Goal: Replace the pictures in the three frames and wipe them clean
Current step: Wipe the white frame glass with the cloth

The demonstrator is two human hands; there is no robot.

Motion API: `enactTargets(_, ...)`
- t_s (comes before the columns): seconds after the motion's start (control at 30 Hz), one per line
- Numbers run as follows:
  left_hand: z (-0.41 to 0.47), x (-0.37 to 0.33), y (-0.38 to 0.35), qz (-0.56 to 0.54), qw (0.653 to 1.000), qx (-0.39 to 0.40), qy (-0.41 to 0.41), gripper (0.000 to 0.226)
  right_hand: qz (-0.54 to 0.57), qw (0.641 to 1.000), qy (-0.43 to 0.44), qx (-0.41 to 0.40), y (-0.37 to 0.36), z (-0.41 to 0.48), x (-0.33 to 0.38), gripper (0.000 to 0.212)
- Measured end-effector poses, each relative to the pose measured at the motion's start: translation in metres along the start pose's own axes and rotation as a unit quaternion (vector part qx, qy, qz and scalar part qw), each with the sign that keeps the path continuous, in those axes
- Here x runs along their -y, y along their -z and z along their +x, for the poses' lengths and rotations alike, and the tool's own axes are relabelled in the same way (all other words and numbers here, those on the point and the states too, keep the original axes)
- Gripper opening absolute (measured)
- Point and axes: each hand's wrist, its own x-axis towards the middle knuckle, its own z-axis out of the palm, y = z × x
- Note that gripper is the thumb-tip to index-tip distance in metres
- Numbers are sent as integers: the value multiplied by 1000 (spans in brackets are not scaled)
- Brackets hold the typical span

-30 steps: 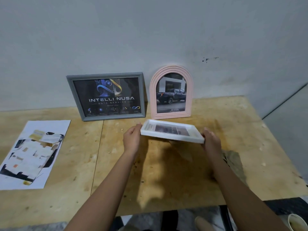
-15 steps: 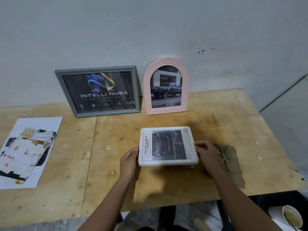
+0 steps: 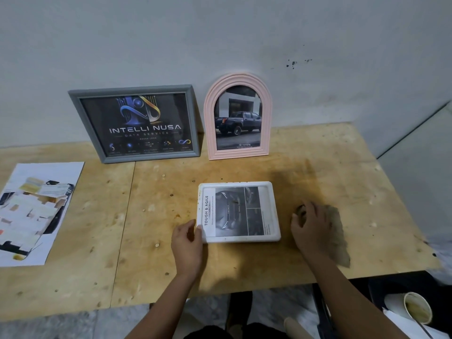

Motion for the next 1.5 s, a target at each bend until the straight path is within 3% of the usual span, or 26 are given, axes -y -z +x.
enactTargets(0.1,-8,1,-2,18,1000,-1,5,32,-68,995,-26,65,-8,-11,-22,60)
enactTargets(0.2,-12,3,-3,20,1000,9,-10,30,-69,996,-3,48,-14,-10,-34,51)
enactTargets(0.3,-15,6,-3,29,999,13,-22,30,-1,999,-33,-3,-11,5,-36,34)
enactTargets(0.43,-16,7,1,15,1000,7,-25,27,145,971,-185,-35,5,34,-2,27)
enactTargets(0.5,-15,7,4,6,1000,2,-24,24,192,972,-120,-56,5,37,28,26)
enactTargets(0.57,-13,8,5,5,1000,7,-22,24,246,969,11,-17,0,31,62,27)
enactTargets(0.63,-10,12,5,9,1000,8,-21,22,233,956,176,39,-10,18,98,27)
enactTargets(0.73,-5,13,6,26,1000,2,-16,15,111,889,438,76,-38,-4,141,28)
enactTargets(0.83,-4,13,6,49,999,-4,-3,19,11,808,580,100,-72,-13,157,31)
enactTargets(1.0,-2,7,4,98,995,-1,31,25,-26,753,595,281,-91,-8,150,37)
enactTargets(1.13,-1,1,2,92,994,1,55,19,-22,748,573,334,-95,-1,156,40)
enactTargets(1.23,-1,-2,3,103,993,25,60,27,-58,740,544,391,-95,7,169,38)
enactTargets(1.37,6,-12,6,129,988,60,55,43,-56,737,541,400,-96,11,176,23)
enactTargets(1.5,3,-19,5,195,978,72,30,23,-19,754,545,366,-98,2,171,25)
